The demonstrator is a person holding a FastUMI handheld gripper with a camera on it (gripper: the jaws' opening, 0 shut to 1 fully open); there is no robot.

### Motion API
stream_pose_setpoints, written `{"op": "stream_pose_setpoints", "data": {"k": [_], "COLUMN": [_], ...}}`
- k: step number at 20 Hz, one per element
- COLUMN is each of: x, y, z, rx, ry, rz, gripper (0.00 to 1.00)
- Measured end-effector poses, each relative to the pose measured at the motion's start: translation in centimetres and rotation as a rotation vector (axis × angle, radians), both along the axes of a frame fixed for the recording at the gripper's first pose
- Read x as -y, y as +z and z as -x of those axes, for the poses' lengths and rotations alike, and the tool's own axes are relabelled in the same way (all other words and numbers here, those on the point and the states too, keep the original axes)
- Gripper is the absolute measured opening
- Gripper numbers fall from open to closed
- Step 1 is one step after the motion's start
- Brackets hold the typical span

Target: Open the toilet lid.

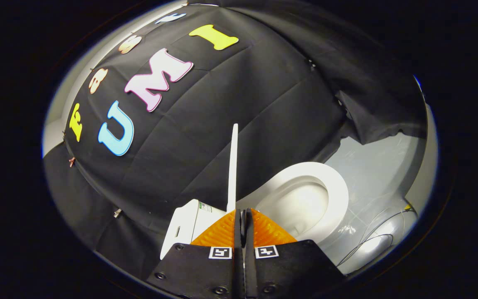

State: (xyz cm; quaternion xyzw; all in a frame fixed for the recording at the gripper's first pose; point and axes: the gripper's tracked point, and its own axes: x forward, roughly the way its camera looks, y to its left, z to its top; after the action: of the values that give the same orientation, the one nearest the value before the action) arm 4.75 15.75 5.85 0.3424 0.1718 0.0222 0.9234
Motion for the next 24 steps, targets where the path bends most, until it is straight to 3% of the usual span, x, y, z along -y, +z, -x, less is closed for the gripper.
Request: {"op": "stream_pose_setpoints", "data": {"k": [24], "x": [-18.0], "y": [8.0], "z": [0.4], "rx": [0.091], "ry": [0.011], "rz": [0.452], "gripper": [0.07]}}
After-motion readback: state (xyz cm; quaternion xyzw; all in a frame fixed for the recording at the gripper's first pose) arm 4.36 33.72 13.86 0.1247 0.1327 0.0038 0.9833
